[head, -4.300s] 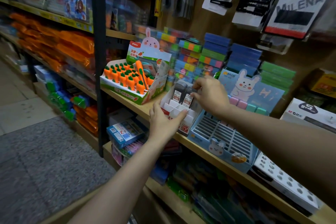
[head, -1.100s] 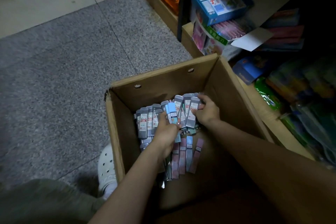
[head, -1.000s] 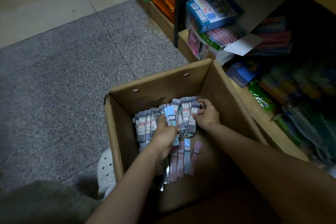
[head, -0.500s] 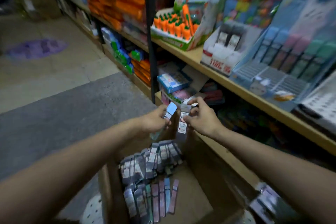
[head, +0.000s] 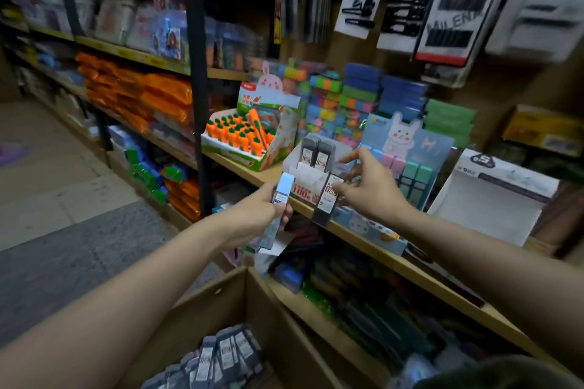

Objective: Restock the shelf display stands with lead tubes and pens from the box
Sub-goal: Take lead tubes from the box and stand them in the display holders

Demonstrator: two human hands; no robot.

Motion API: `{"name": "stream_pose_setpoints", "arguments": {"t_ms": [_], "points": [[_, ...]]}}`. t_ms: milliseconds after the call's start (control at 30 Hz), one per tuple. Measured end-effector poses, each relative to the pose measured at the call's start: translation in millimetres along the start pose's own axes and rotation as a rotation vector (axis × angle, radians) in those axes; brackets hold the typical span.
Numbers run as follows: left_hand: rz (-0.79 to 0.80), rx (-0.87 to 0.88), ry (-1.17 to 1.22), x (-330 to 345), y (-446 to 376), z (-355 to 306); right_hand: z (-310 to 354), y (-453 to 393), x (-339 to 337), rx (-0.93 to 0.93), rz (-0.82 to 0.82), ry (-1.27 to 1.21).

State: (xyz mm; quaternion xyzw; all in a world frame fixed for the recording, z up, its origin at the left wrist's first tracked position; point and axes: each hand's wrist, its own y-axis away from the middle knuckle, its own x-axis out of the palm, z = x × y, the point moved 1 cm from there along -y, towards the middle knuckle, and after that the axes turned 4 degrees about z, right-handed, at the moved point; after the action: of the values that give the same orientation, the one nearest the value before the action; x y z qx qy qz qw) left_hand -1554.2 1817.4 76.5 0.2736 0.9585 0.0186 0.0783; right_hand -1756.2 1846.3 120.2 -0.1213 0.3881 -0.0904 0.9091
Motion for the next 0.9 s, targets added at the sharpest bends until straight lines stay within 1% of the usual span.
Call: {"name": "stream_pose_setpoints", "arguments": {"t_ms": [67,200,267,367,467,600,767,900], "points": [[-0.011,0.024,0.043,-2,-8,-6,8,-14,-16,-0.033,-0.046,0.043],[-0.075,0.099,0.08,-17,-25,-20,21,-44,-40,-0.143,-0.207,0.163],[-0.109,0.124,0.107,-26,-34,-26,23,-58,-46,-0.145,-0.252,0.166],[-0.124,0.151,0.125,-30,-44,-34,18,-77,-46,-0.096,-0.298,0.149],[-0.11,0.179,0.187,-26,-54,-37,12,-92,-39,-0.061,-0.321,0.121],[-0.099,0.161,0.242,-17,-67,-28,5,-105,-21,-0.057,-0.342,0.115],[-0.1,0.143,0.328,-19,-73,-21,-4,-119,-1,-0.094,-0.32,0.196],[-0.078,0.15,0.328,-19,-77,-18,-10,-124,9,-0.128,-0.287,0.285]]}}
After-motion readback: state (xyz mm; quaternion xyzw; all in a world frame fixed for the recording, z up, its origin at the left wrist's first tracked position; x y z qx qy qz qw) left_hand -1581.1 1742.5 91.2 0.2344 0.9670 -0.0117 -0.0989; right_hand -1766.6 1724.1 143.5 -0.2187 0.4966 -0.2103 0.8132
